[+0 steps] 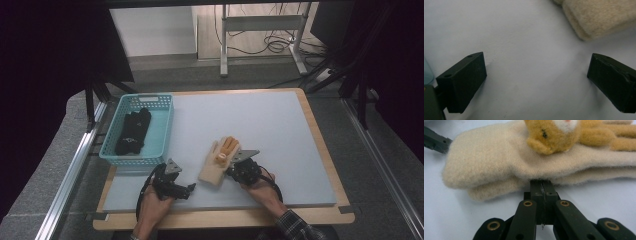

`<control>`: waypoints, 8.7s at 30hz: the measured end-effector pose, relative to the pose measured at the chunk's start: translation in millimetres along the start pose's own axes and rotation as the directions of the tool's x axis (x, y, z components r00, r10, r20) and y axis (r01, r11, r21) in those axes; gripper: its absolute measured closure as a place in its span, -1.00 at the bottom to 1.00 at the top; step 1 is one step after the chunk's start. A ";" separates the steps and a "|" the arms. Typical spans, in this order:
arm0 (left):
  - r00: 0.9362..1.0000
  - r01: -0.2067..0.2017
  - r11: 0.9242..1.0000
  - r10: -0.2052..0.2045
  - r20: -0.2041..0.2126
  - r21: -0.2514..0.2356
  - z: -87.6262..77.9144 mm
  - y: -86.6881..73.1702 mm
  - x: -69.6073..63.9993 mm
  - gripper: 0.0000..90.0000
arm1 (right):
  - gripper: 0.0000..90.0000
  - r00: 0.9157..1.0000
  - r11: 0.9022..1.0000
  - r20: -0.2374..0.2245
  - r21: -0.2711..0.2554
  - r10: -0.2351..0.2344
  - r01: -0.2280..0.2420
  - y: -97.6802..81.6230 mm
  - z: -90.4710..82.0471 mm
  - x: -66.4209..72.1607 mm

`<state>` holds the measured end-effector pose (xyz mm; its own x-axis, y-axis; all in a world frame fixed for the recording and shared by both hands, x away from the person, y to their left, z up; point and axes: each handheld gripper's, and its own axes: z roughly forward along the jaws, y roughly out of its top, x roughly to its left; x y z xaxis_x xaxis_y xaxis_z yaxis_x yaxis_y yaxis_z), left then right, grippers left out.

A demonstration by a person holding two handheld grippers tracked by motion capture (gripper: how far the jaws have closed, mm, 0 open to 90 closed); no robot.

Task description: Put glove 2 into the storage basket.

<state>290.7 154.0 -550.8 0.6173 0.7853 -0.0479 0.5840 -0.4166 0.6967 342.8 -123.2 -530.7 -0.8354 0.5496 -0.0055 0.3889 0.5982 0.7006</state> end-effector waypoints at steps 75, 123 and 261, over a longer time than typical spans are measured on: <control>1.000 0.000 1.000 0.000 -0.005 0.002 0.8 0.4 -0.8 -0.95 | -1.00 0.945 0.980 0.263 -0.017 0.197 -0.199 -73.5 -67.6 -85.7; 0.994 0.018 1.000 -0.021 0.110 0.025 -3.0 85.7 -18.2 -0.99 | -1.00 0.945 0.980 0.264 -0.022 0.195 -0.196 -74.1 -68.0 -85.4; 0.921 0.291 0.945 -0.235 -0.310 0.147 -74.8 125.2 151.1 0.33 | -0.99 0.946 0.981 0.262 -0.023 0.193 -0.194 -74.3 -68.3 -85.1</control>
<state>417.7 254.7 -417.3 0.2673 0.9635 0.0141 0.8093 -0.2324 0.5394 358.5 -254.2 -533.6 -0.6134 0.7877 -0.0568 0.5341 0.4668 0.7049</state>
